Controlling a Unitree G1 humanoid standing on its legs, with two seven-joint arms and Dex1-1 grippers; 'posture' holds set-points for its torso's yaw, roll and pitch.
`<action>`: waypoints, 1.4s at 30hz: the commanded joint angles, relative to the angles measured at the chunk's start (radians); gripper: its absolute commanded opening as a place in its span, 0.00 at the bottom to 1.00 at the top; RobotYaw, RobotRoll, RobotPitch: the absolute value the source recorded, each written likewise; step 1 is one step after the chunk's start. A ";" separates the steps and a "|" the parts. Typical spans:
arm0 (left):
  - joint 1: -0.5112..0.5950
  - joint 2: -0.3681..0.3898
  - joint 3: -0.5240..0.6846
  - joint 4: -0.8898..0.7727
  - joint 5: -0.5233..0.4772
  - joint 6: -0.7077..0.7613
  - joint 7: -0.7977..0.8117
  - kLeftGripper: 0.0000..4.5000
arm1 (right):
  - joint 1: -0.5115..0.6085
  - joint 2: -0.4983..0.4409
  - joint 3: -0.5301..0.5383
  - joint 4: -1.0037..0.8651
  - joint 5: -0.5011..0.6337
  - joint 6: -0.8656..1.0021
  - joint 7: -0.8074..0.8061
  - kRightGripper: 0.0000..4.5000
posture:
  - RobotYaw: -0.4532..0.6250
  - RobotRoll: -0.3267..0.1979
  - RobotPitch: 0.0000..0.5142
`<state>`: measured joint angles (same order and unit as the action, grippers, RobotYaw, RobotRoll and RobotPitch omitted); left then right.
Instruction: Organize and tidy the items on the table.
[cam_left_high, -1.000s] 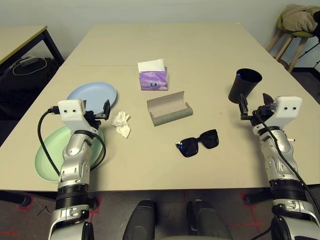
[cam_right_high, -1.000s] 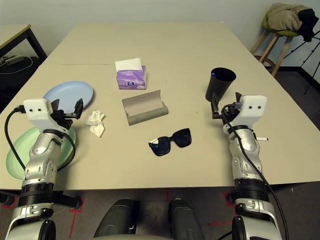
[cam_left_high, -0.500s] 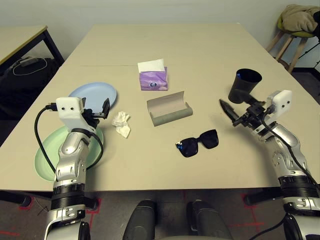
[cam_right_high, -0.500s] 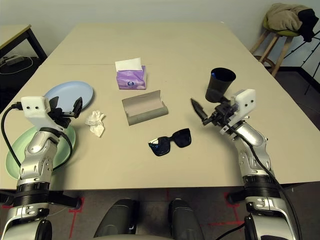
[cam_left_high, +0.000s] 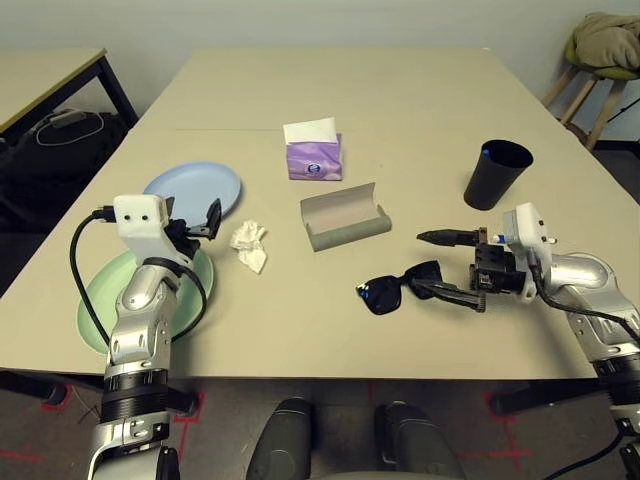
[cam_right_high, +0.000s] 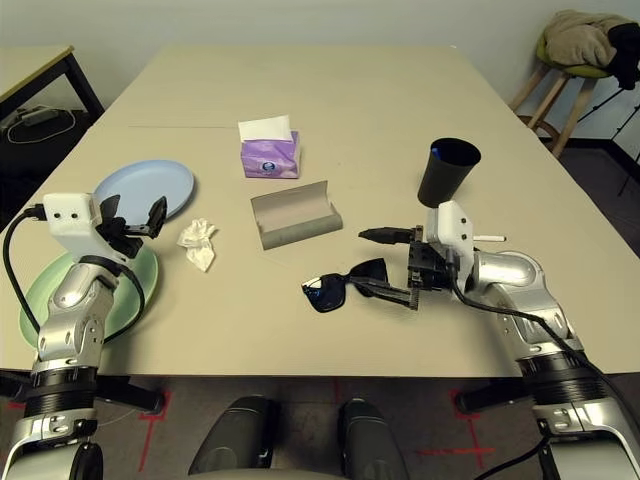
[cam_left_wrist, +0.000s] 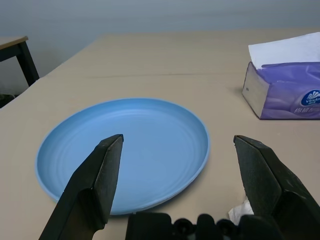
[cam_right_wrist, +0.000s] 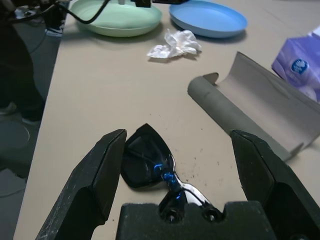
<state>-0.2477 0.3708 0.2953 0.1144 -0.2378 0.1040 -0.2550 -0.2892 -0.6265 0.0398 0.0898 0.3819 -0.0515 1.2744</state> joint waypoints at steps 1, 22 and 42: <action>0.011 0.006 -0.001 -0.021 -0.006 0.017 -0.009 1.00 | 0.000 0.001 0.007 0.022 -0.013 -0.041 0.020 1.00 | 0.59 0.62 0.15; -0.025 0.349 0.144 -0.107 -0.207 0.585 -0.176 1.00 | -0.026 0.032 -0.002 0.037 -0.004 -0.044 0.017 1.00 | 0.61 0.62 0.14; -0.001 0.665 0.160 0.189 -0.204 0.901 -0.351 1.00 | -0.009 0.039 0.001 -0.011 -0.003 -0.026 -0.011 1.00 | 0.61 0.62 0.15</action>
<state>-0.2488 1.0288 0.4809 0.2893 -0.4484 0.9903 -0.5859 -0.2997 -0.5843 0.0391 0.0991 0.3742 -0.0872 1.2689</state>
